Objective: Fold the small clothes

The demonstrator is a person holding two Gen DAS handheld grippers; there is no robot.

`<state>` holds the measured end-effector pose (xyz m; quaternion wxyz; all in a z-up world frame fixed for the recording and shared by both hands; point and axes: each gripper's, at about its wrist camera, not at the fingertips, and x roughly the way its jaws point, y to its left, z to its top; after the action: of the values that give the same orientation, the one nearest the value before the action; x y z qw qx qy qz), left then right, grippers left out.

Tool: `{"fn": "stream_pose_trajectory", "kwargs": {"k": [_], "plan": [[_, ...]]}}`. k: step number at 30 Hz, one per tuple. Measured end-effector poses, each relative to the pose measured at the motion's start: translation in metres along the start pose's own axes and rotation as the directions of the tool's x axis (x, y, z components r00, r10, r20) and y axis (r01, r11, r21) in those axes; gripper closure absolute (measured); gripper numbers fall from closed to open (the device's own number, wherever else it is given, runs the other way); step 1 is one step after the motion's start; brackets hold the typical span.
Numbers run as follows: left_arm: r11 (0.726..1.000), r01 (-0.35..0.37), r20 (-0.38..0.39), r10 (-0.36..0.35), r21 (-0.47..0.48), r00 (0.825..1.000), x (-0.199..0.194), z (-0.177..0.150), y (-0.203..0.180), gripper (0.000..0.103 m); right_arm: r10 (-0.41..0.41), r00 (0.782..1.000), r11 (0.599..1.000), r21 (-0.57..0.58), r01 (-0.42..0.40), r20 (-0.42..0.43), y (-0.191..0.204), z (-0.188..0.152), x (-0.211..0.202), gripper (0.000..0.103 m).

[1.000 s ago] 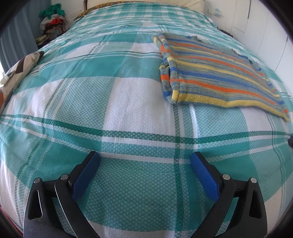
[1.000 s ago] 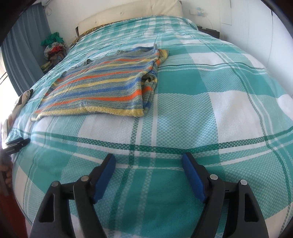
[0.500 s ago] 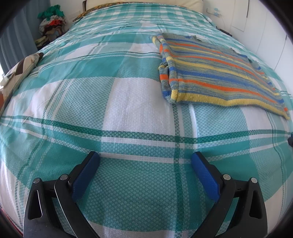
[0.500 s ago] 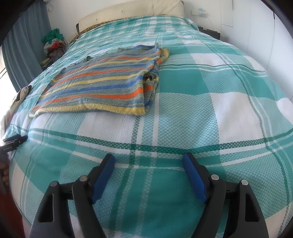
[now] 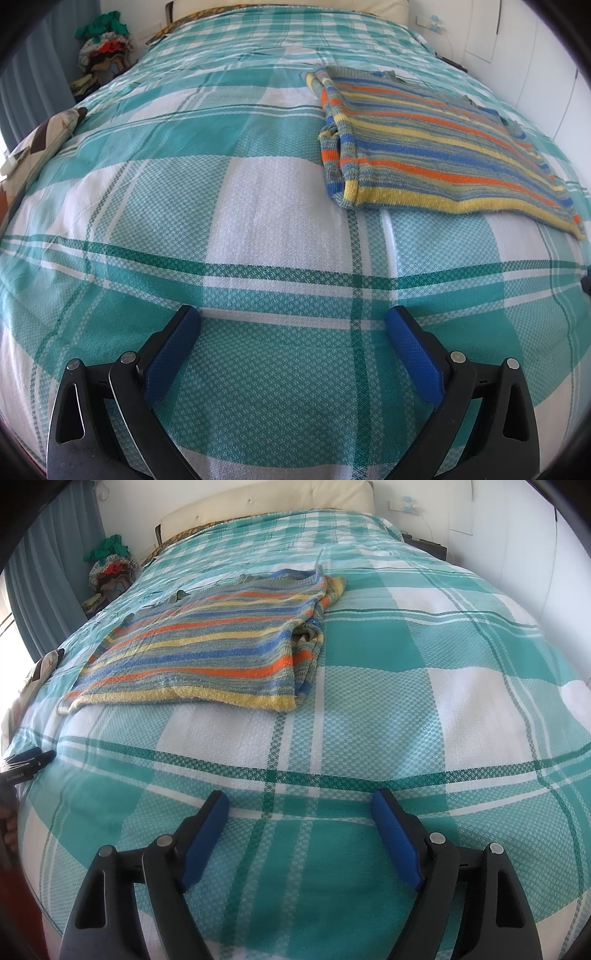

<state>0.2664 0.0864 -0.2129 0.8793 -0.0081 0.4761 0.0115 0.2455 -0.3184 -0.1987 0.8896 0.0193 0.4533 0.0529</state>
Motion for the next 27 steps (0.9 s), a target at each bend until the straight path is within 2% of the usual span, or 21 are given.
{"fn": "stream_pose_trajectory", "kwargs": {"k": [4,6,8,9,10,12,14,17,19,20,21,22,24,26,27], "plan": [[1.000,0.004,-0.004,-0.004,0.000,1.000,-0.001,0.001,0.000,0.002,0.000,1.000,1.000,-0.001,0.000,-0.001,0.000,0.000,0.000,0.022],[1.000,0.001,-0.036,0.000,0.018,0.999,-0.006,0.004,-0.001,0.002,0.000,1.000,1.000,-0.001,0.000,-0.006,0.000,0.000,0.000,0.022],[0.998,-0.031,-0.054,0.035,0.063,0.998,-0.022,0.006,-0.009,0.011,0.008,1.000,1.000,0.003,-0.008,-0.022,0.000,0.003,0.000,0.021],[0.995,-0.033,-0.029,0.036,0.095,0.999,-0.035,0.006,-0.017,0.014,0.019,0.999,1.000,0.003,-0.019,-0.036,-0.001,0.005,-0.002,0.020],[0.991,-0.013,0.001,0.013,0.131,1.000,-0.048,0.005,-0.028,0.014,0.031,0.998,0.999,0.010,-0.030,-0.046,-0.003,0.007,-0.006,0.020],[0.974,0.065,0.037,-0.075,0.218,0.996,-0.070,0.005,-0.060,0.014,0.075,0.997,0.994,0.081,-0.073,-0.021,-0.013,0.007,-0.020,0.020],[0.928,0.171,0.029,-0.191,0.330,0.981,-0.083,0.007,-0.104,0.014,0.111,0.993,0.980,0.164,-0.115,0.031,-0.029,0.010,-0.033,0.021],[0.809,0.294,-0.014,-0.333,0.509,0.943,-0.088,0.013,-0.185,0.017,0.135,0.988,0.968,0.202,-0.148,0.077,-0.050,0.027,-0.046,0.021],[0.726,0.336,-0.060,-0.378,0.601,0.924,-0.080,0.017,-0.238,0.020,0.154,0.985,0.965,0.203,-0.166,0.075,-0.061,0.043,-0.048,0.021],[0.696,0.344,-0.078,-0.384,0.630,0.920,-0.072,0.019,-0.262,0.020,0.165,0.983,0.963,0.204,-0.177,0.076,-0.067,0.052,-0.048,0.021],[0.681,0.332,-0.081,-0.374,0.653,0.924,-0.061,0.023,-0.283,0.020,0.180,0.981,0.960,0.203,-0.192,0.075,-0.073,0.061,-0.047,0.021],[0.681,0.304,-0.072,-0.346,0.666,0.935,-0.049,0.026,-0.302,0.020,0.195,0.978,0.958,0.200,-0.206,0.074,-0.078,0.071,-0.046,0.022],[0.713,0.263,-0.058,-0.298,0.651,0.953,-0.024,0.039,-0.328,0.021,0.234,0.970,0.952,0.189,-0.242,0.061,-0.087,0.093,-0.040,0.022],[0.740,0.261,-0.058,-0.289,0.619,0.956,-0.006,0.049,-0.342,0.022,0.266,0.963,0.946,0.179,-0.270,0.046,-0.094,0.118,-0.030,0.022],[0.743,0.262,-0.048,-0.297,0.616,0.954,-0.001,0.052,-0.347,0.023,0.281,0.959,0.943,0.174,-0.283,0.036,-0.096,0.130,-0.022,0.022]]}}
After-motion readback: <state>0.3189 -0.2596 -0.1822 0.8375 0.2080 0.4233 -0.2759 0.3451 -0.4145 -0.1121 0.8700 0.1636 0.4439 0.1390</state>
